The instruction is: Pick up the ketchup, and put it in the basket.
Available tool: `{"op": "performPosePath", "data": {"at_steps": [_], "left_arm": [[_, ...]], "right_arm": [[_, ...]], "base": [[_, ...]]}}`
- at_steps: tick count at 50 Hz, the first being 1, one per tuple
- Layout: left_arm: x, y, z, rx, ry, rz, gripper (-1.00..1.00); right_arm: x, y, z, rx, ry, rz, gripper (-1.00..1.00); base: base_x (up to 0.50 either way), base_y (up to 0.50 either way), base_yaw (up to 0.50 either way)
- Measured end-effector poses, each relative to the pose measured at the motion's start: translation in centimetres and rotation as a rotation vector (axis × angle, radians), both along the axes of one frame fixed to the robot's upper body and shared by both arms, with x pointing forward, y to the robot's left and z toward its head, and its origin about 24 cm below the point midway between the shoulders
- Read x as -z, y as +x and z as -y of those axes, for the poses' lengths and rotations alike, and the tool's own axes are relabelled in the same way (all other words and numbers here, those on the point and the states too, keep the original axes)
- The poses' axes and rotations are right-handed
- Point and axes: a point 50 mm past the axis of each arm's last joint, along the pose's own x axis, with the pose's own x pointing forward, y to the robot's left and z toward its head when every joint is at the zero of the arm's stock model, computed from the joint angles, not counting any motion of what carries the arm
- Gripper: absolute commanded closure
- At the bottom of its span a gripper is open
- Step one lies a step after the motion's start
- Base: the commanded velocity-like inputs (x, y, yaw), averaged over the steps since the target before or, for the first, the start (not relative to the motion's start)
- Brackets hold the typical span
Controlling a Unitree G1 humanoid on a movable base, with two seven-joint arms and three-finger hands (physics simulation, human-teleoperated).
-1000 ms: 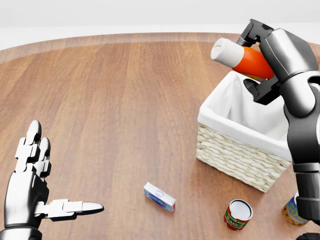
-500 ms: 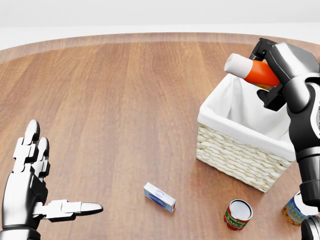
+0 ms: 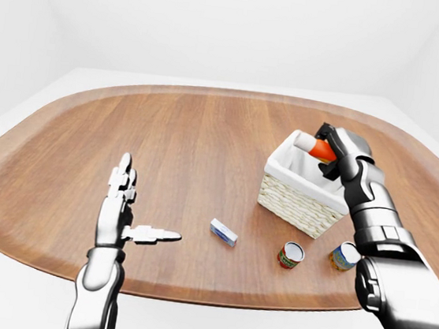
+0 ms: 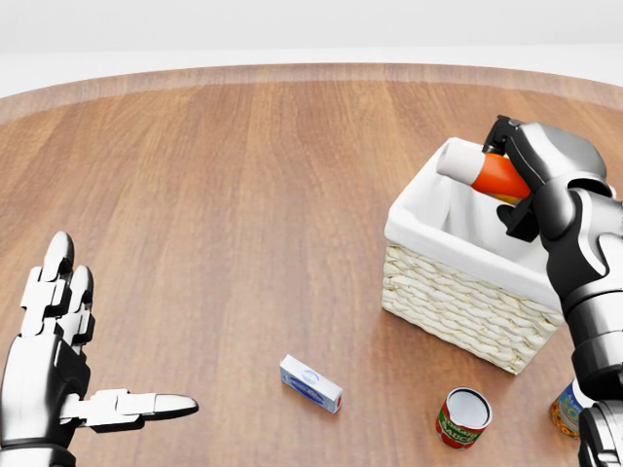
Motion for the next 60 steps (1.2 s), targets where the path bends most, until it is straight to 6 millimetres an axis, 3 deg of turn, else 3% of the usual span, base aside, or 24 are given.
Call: {"op": "performPosePath", "data": {"at_steps": [17,18,19,20,60], "left_arm": [[0.0,0.0,0.0,0.001,0.001,0.001,-1.00],[0.0,0.0,0.0,0.001,0.001,0.001,-1.00],[0.0,0.0,0.0,0.001,0.001,0.001,-1.00],[0.0,0.0,0.0,0.001,0.001,0.001,-1.00],[-0.1,-0.2,0.0,0.005,0.002,0.003,-1.00]], "right_arm": [[1.9,0.1,0.0,0.009,-0.008,-0.035,1.00],[2.0,0.1,0.0,0.009,-0.009,-0.036,0.87],[2.0,0.1,0.0,0.009,-0.009,-0.036,-0.16],[2.0,0.1,0.0,0.010,-0.009,-0.036,-1.00],[-0.4,0.3,-0.1,0.011,-0.013,0.079,-1.00]], "base": [[0.00,0.00,0.00],[0.00,0.00,0.00],[0.00,0.00,0.00],[0.00,0.00,0.00],[0.00,0.00,0.00]]}}
